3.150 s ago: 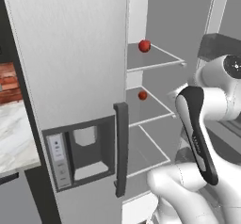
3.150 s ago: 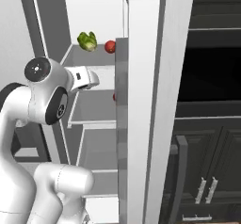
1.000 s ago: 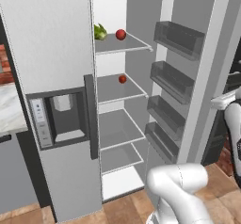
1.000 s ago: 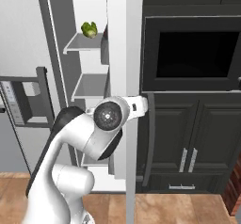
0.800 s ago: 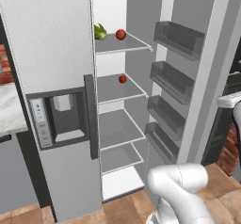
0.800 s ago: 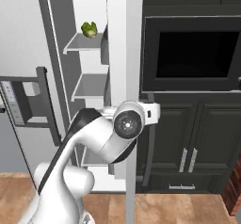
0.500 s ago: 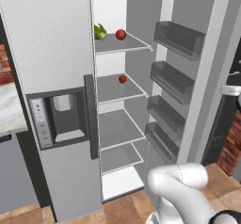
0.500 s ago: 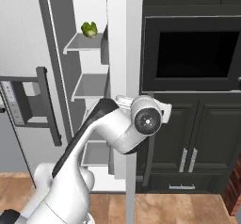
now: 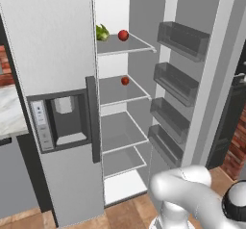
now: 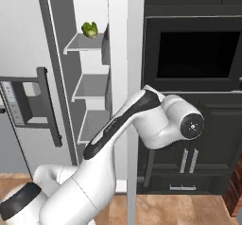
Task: Place the onion in the correct fridge rack based on whether it is a fruit or vegetable. Finally, close the fridge door.
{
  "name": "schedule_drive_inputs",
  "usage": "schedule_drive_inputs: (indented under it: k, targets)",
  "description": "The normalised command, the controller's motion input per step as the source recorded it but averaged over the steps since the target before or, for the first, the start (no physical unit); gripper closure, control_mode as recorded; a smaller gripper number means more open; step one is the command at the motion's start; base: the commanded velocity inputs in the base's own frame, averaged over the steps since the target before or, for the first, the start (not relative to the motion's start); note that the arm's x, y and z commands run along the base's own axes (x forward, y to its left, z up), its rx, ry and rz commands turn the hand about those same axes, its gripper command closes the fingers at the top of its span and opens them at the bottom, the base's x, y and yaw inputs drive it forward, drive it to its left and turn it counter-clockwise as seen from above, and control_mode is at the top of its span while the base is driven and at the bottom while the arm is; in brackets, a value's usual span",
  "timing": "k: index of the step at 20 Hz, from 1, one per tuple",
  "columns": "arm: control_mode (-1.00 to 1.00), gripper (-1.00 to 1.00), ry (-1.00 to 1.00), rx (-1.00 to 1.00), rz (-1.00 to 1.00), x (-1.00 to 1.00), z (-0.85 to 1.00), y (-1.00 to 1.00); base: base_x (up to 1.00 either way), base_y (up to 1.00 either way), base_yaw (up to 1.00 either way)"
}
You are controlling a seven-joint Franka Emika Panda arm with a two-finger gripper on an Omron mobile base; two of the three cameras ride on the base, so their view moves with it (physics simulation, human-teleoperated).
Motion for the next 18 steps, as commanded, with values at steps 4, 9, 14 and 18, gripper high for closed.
schedule_drive_inputs:
  k: [4, 9, 14, 18]
  targets:
    - [-1.0, -1.0, -0.04, 0.38, 0.0, 0.16, 0.0, -0.71, 0.0, 0.0, 0.0]
    - [-1.0, -1.0, 0.01, 0.3, 0.07, 0.67, 0.0, -0.14, 0.0, 0.0, 0.0]
    - [-1.0, -1.0, 0.14, 0.15, 0.18, 0.89, -0.03, 0.0, 0.0, 0.0, 0.0]
    - [-1.0, -1.0, 0.18, 0.06, 0.23, 0.78, -0.17, 0.19, 0.0, 0.0, 0.0]
